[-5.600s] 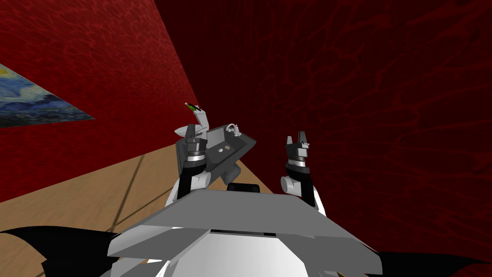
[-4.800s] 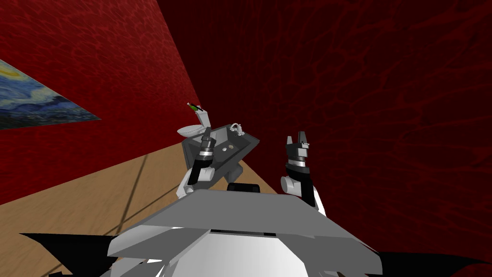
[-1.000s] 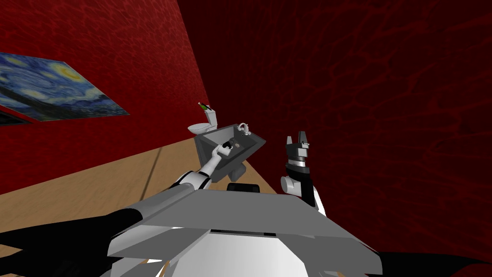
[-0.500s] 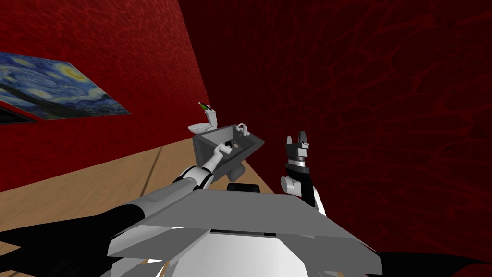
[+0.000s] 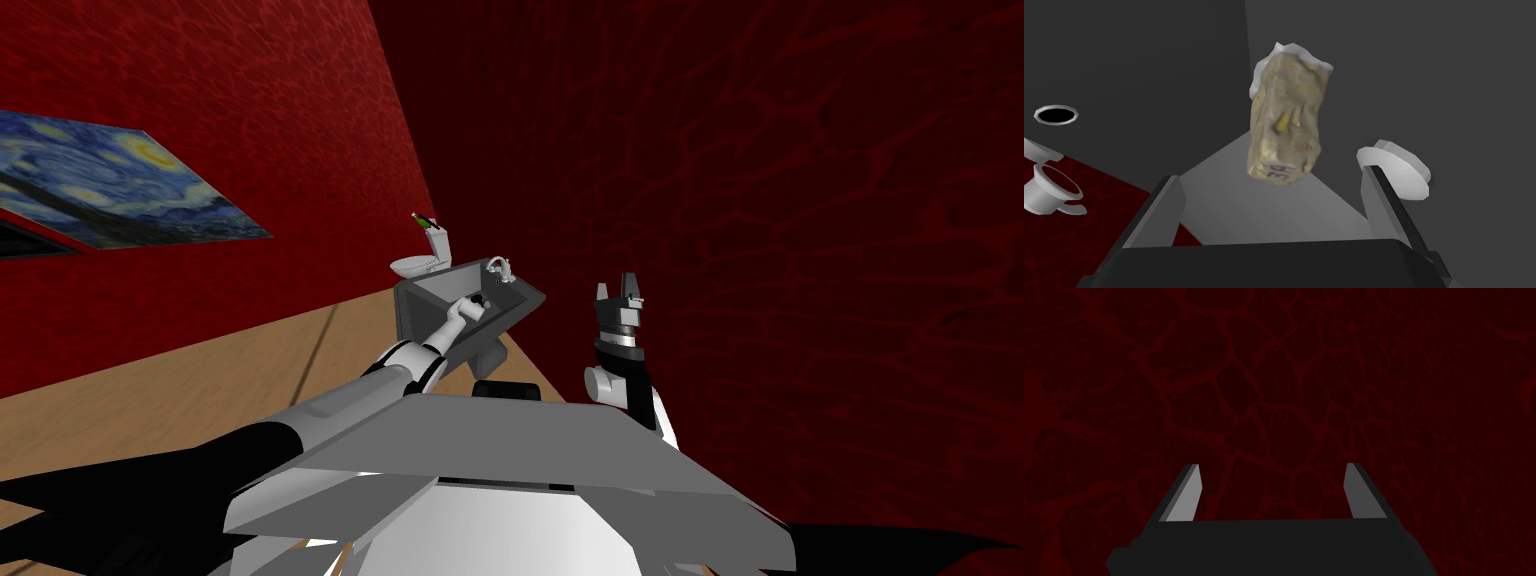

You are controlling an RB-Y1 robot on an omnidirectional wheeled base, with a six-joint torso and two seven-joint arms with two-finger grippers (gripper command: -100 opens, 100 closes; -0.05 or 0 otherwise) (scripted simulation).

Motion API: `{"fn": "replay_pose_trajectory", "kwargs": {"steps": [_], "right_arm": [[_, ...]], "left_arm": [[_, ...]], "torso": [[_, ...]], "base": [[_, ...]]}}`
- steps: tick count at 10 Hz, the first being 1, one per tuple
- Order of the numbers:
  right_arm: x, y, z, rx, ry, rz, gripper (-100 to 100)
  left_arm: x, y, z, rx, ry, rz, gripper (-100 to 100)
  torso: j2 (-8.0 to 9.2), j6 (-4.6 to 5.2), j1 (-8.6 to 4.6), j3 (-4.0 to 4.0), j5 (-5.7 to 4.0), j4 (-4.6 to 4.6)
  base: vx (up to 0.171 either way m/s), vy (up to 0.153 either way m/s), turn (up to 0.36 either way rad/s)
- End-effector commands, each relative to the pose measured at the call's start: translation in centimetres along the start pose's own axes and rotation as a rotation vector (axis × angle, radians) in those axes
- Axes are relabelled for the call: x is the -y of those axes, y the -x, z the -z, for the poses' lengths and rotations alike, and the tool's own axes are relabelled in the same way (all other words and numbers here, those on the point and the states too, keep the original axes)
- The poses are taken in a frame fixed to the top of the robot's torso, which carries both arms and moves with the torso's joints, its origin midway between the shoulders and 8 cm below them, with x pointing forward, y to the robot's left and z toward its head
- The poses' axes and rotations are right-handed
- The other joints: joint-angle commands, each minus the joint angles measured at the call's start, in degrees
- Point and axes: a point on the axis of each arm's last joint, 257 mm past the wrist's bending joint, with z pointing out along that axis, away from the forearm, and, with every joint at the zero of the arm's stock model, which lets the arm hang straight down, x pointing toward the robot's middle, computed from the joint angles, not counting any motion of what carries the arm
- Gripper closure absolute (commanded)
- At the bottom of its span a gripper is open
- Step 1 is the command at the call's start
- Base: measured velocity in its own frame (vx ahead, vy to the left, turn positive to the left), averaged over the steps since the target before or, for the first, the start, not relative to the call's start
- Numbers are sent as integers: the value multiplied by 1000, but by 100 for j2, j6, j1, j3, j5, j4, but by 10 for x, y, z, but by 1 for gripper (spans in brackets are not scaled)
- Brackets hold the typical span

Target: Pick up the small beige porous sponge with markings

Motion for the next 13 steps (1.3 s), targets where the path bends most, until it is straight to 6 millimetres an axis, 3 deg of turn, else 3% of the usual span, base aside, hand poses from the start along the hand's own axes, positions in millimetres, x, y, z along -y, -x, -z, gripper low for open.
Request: {"fn": "replay_pose_trajectory", "kwargs": {"steps": [1,2,3,4,6,7,11,12,13], "right_arm": [[0,0,0,0,0,0,0],[0,0,0,0,0,0,0],[0,0,0,0,0,0,0],[0,0,0,0,0,0,0],[0,0,0,0,0,0,0],[0,0,0,0,0,0,0],[0,0,0,0,0,0,0],[0,0,0,0,0,0,0],[0,0,0,0,0,0,0]], "left_arm": [[-10,-3,-2,-3,31,-9,-100],[-5,-3,-1,-2,19,-6,-100],[-6,-3,-1,-2,22,-7,0],[-17,-3,-4,-2,22,-5,-100],[-19,-3,-4,-2,24,-5,-100],[-19,-3,-4,-1,22,-5,100],[-19,-3,-4,-1,22,-5,100],[-19,-3,-4,-1,22,-5,0],[-8,-3,-2,-2,22,-6,100]], "torso": [[0,0,0,0,0,0],[1,0,3,0,1,0],[5,-1,14,3,3,1],[8,-1,22,4,5,2],[-24,-2,21,-13,5,-5],[-13,-1,23,-8,5,-4],[10,-1,26,5,6,2],[10,-2,26,5,6,2],[10,-2,26,6,6,2]], "base": [[22,-55,-2],[10,-23,1],[2,-5,0],[55,-10,-14],[80,-12,-3],[7,-1,4],[0,0,0],[0,0,0],[-76,5,17]]}}
